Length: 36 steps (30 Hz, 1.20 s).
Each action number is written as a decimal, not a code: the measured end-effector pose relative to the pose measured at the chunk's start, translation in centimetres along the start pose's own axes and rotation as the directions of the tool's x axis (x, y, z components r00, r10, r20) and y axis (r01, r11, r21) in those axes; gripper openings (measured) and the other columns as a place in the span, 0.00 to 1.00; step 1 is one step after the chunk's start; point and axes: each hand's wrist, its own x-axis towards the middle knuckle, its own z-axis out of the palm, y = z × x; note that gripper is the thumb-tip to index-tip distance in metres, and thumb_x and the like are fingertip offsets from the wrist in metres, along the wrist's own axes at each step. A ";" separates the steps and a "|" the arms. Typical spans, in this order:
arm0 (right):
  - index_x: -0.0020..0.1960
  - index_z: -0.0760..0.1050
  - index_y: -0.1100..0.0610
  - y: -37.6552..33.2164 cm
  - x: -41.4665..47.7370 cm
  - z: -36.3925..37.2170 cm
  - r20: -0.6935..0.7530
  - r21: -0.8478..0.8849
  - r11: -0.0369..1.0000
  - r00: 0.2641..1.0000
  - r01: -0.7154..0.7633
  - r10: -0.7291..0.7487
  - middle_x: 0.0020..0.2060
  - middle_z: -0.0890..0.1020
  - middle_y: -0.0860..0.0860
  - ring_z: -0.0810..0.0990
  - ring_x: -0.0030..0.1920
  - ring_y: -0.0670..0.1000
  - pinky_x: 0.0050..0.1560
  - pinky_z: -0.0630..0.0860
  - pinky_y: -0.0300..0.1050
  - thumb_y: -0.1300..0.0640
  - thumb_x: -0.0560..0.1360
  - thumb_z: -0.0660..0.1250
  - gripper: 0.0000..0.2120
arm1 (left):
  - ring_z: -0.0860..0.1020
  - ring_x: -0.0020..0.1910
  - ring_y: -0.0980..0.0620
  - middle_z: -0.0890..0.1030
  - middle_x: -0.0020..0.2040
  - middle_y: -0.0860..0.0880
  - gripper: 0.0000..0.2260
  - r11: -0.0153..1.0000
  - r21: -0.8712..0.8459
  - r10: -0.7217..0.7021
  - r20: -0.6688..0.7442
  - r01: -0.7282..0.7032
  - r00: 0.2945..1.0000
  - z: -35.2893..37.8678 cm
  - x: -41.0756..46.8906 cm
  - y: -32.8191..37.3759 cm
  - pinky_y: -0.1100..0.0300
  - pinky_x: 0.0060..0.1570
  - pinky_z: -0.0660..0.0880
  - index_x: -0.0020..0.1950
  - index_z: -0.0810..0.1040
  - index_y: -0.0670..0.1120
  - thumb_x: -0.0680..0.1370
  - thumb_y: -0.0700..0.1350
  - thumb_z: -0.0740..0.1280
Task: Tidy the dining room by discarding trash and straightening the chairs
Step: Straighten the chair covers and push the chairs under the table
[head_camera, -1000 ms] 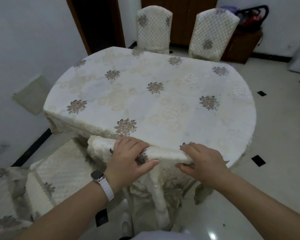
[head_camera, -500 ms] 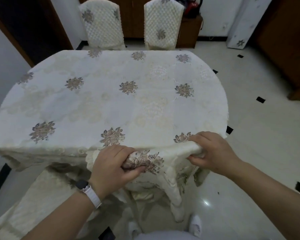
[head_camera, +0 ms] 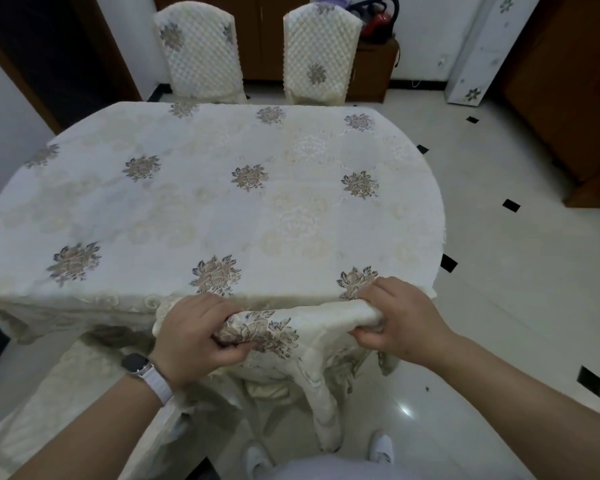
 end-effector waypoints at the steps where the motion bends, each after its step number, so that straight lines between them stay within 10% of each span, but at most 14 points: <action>1: 0.44 0.80 0.56 -0.4 -0.1 0.3 -0.001 -0.005 1.000 1.000 0.003 -0.003 0.37 0.78 0.50 0.76 0.35 0.53 0.33 0.68 0.40 0.44 0.63 0.71 0.18 | 0.79 0.40 0.48 0.82 0.41 0.48 0.20 1.000 0.004 0.010 0.005 -0.010 1.000 -0.2 -0.1 -0.4 0.54 0.40 0.74 0.48 0.83 0.43 0.66 0.57 0.75; 17: 0.43 0.81 0.56 -5.8 -0.5 4.4 -0.039 -0.072 0.994 0.996 -0.083 0.080 0.36 0.78 0.49 0.78 0.36 0.54 0.30 0.74 0.45 0.44 0.61 0.70 0.18 | 0.75 0.38 0.48 0.79 0.39 0.48 0.21 0.995 -0.044 0.094 0.092 -0.090 0.991 -1.0 -1.8 -6.4 0.57 0.41 0.68 0.46 0.82 0.42 0.67 0.59 0.74; 36: 0.50 0.81 0.58 1.6 -3.7 2.2 0.178 0.000 0.999 0.983 -0.037 0.037 0.38 0.78 0.54 0.76 0.35 0.56 0.36 0.75 0.49 0.45 0.61 0.70 0.23 | 0.77 0.41 0.48 0.80 0.41 0.48 0.21 0.999 -0.035 -0.026 0.015 0.026 1.000 3.9 -3.6 1.9 0.59 0.46 0.66 0.48 0.84 0.43 0.73 0.61 0.70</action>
